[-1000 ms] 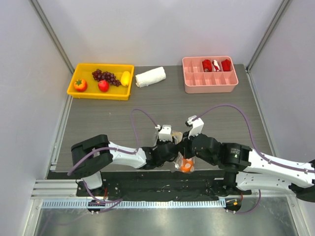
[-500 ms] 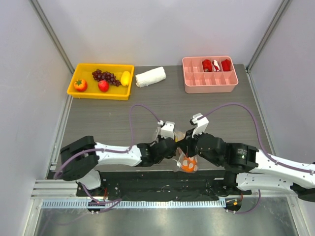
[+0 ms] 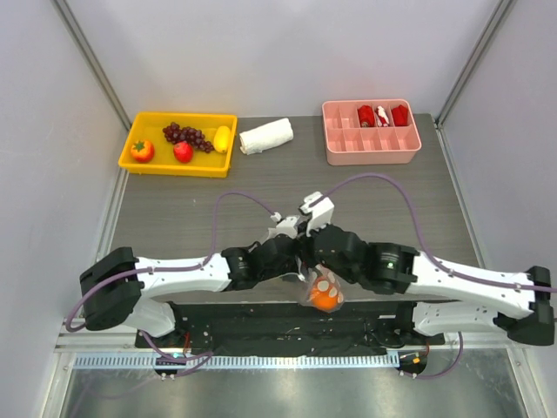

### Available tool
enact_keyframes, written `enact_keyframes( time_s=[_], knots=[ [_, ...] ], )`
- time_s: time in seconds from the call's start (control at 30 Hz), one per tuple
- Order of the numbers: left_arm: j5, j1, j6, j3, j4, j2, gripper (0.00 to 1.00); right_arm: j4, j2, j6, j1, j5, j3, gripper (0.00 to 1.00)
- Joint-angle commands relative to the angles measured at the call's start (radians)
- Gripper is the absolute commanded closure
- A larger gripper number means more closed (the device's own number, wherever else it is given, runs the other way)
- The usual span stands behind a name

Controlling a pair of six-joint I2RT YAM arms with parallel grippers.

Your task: Open the zip-top bag and remove the fake food

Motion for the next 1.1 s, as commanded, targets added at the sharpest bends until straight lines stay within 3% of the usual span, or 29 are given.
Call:
enact_keyframes(
  time_s=[0.0,0.1,0.2,0.23,0.33,0.53,0.6,0.63,0.7,0.77,0.8,0.9,0.97,1.07],
  knots=[
    [0.142,0.007,-0.031,-0.065,-0.022,-0.055,0.43,0.142,0.110,-0.094,-0.021,0.073,0.061,0.99],
    [0.126,0.007,-0.031,-0.094,-0.035,-0.093,0.43,0.142,0.091,-0.031,-0.050,0.018,0.008,0.98],
    [0.070,0.007,-0.036,-0.111,-0.062,-0.101,0.43,0.099,0.032,0.041,-0.053,-0.037,-0.039,0.71],
    [0.056,0.007,-0.044,-0.107,-0.070,-0.098,0.42,0.070,0.016,0.065,-0.055,-0.045,-0.045,0.55],
    [-0.019,0.010,-0.074,-0.108,-0.090,-0.095,0.41,-0.050,-0.063,0.146,-0.056,-0.080,-0.056,0.32],
    [-0.090,0.035,-0.099,-0.159,-0.053,-0.135,0.41,-0.257,-0.325,0.288,-0.055,-0.029,-0.084,0.04],
    [-0.085,0.046,-0.105,-0.173,-0.047,-0.139,0.41,-0.329,-0.392,0.340,-0.056,0.013,-0.090,0.04],
    [-0.069,0.055,-0.102,-0.173,-0.044,-0.138,0.41,-0.367,-0.405,0.375,-0.058,0.104,-0.090,0.05],
    [-0.058,0.056,-0.097,-0.173,-0.045,-0.129,0.41,-0.445,-0.417,0.447,-0.056,0.186,-0.110,0.12],
    [-0.038,0.058,-0.100,-0.176,-0.021,-0.113,0.40,-0.475,-0.391,0.486,-0.061,0.282,-0.154,0.31],
    [-0.032,0.058,-0.110,-0.179,-0.012,-0.110,0.39,-0.489,-0.373,0.510,-0.067,0.297,-0.165,0.54],
    [0.016,0.058,-0.136,-0.193,0.088,-0.089,0.37,-0.474,-0.249,0.518,-0.116,0.300,-0.200,0.77],
    [0.036,0.059,-0.153,-0.219,0.167,-0.076,0.35,-0.434,-0.152,0.472,-0.205,0.251,-0.231,0.77],
    [0.037,0.058,-0.162,-0.223,0.192,-0.064,0.32,-0.224,-0.110,0.366,-0.327,0.078,-0.294,0.79]
  ],
)
